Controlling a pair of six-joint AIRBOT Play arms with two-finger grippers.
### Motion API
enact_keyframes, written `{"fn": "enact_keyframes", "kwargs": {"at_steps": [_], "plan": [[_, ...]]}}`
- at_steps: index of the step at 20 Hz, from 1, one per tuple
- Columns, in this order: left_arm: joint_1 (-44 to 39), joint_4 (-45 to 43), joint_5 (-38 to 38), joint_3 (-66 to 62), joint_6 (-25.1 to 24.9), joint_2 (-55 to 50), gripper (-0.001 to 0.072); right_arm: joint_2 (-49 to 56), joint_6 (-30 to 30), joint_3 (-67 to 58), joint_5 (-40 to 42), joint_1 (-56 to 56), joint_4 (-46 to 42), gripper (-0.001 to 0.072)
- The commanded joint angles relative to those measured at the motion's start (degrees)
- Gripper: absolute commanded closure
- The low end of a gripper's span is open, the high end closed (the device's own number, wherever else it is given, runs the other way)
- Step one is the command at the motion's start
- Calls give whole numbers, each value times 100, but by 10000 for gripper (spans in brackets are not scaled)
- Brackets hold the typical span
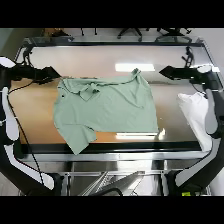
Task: Fold the shirts.
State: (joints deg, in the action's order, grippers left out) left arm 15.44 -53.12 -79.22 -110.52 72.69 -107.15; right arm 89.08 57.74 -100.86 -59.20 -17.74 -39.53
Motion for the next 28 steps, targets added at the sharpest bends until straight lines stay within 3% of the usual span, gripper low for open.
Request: {"fn": "enact_keyframes", "kwargs": {"at_steps": [1, 4, 9, 12, 19, 28], "plan": [[592, 20, -1429, 396, 175, 444, -1, -396, 247, 11, -1655, -905, -852, 350], [973, 7, -1349, 2094, 13, 1237, -1, -527, 205, 531, -2485, -1327, -831, 351], [1351, -428, -306, 4916, -396, 2238, -1, -841, -282, 1882, -2247, -1443, -828, 351], [1388, -428, 271, 5663, -597, 2332, -1, -938, -400, 2334, -2122, -1443, -763, 352], [1373, 396, 1495, 6078, -1010, 2328, 0, -1443, -647, 3534, -2009, -1390, -249, 352], [1220, 671, 240, 5362, -1274, 1082, 0, -1513, -831, 4728, -1746, -984, -295, 352]]}}
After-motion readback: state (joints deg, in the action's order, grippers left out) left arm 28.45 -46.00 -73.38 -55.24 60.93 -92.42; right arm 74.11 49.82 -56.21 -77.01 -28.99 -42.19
